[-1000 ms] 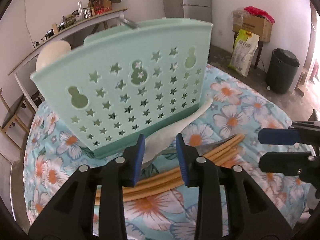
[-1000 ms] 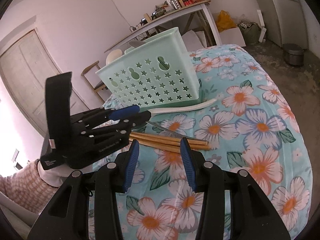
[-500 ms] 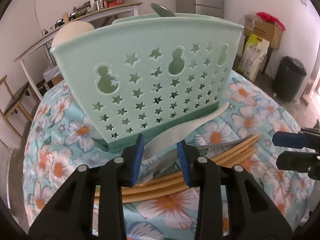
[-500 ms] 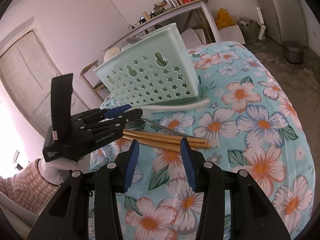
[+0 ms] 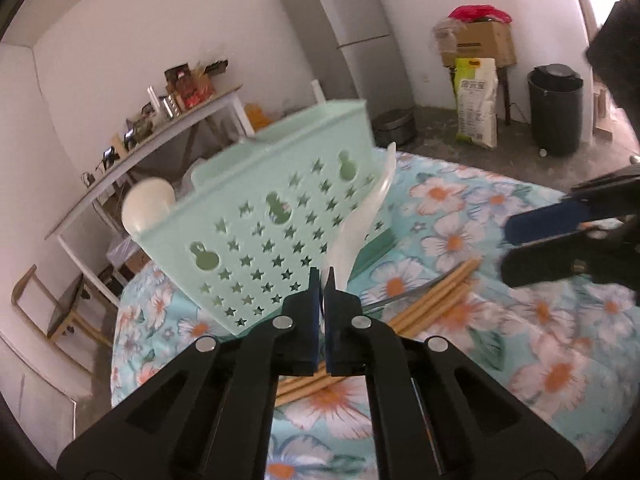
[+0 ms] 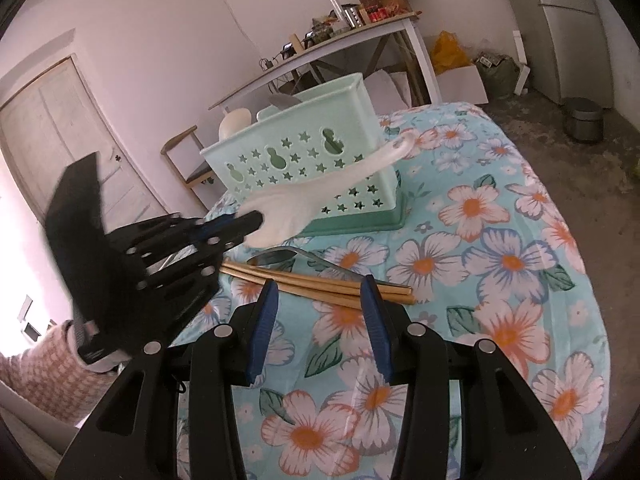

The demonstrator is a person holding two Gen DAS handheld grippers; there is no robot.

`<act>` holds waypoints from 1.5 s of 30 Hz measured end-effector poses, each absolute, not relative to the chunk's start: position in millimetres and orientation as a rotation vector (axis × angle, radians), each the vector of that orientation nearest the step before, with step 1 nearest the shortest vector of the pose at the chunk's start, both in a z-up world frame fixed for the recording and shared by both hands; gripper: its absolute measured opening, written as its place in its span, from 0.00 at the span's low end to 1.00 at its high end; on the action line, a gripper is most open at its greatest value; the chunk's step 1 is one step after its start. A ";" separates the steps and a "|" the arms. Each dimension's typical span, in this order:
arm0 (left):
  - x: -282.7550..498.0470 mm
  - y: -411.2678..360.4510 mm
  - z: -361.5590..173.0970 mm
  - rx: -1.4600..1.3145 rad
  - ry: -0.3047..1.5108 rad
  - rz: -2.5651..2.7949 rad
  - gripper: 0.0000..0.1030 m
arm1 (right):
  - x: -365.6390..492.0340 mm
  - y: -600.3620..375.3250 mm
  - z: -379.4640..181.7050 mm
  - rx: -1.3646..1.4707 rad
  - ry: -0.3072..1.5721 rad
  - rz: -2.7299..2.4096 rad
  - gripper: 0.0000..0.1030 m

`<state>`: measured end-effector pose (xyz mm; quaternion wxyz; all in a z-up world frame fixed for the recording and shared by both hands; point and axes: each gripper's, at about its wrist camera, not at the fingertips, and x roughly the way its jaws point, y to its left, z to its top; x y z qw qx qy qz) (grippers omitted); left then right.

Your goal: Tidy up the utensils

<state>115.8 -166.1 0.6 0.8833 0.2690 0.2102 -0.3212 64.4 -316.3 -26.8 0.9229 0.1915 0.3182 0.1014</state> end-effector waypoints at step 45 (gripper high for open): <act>42.1 -87.8 -27.4 0.285 0.643 -0.713 0.01 | 39.8 -302.4 -20.5 0.360 0.660 0.190 0.41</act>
